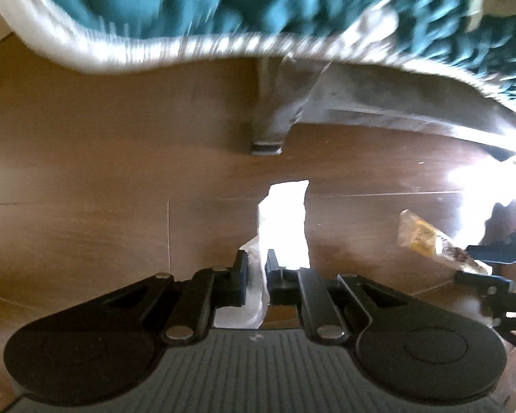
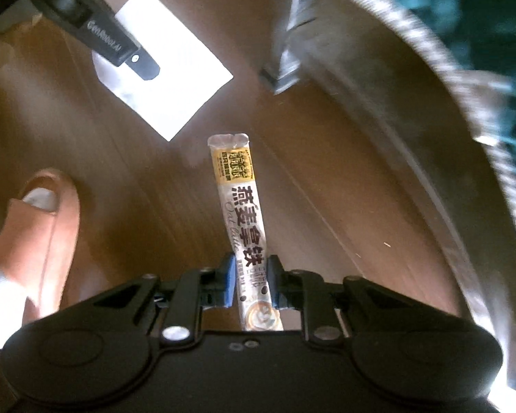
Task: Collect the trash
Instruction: 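Lift the tissue and latte packet and carry them to the teal bin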
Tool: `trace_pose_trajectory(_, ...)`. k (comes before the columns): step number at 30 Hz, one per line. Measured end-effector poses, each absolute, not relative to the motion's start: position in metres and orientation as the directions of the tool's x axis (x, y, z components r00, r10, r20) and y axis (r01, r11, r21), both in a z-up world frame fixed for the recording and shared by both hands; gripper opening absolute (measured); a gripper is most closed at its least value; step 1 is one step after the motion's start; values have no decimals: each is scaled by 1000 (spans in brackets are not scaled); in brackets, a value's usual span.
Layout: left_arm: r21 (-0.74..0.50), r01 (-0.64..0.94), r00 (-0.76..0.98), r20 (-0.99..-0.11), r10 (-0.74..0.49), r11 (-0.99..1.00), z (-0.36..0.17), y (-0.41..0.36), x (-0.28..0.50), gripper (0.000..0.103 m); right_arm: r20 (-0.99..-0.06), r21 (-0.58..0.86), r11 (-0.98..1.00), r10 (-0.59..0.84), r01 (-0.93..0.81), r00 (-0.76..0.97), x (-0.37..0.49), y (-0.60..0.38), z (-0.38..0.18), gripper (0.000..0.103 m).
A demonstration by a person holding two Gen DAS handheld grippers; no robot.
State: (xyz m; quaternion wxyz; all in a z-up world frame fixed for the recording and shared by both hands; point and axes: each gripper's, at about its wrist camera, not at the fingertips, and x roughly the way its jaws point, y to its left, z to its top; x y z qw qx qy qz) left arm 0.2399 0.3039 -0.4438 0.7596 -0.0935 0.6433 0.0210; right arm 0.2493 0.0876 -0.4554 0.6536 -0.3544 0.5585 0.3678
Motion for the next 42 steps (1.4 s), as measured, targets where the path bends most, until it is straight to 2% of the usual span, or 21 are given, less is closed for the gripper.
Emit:
trace_pose_trajectory(5,-112,-66,228,-969,-94,992,-388,289,239,9,-980,-63,531,129,-845,154,256,69,-391,18)
trace_pose_trajectory(12,-91,122,349,-928,-129,988,-278,254,245,9,-946,-66,647,202,-760,254,248,32,-296,18)
trace_pose_trajectory(17,-82,162,433,-890,-145,983,-200,217,245,9,-908,-69,716,243,-695,341,233,-1,-226,18)
trace_pose_trajectory(28,-16,210,577,-805,-137,978,-76,107,220,9,-771,-64,825,317,-562,552,188,-81,-84,18)
trace_pose_trajectory(35,14,264,644,-747,-165,964,-1,41,201,9,-689,-51,865,331,-498,645,161,-140,-20,18)
trace_pose_trajectory(42,31,352,705,-666,-243,936,74,-45,188,9,-597,-43,913,301,-405,743,137,-211,37,18)
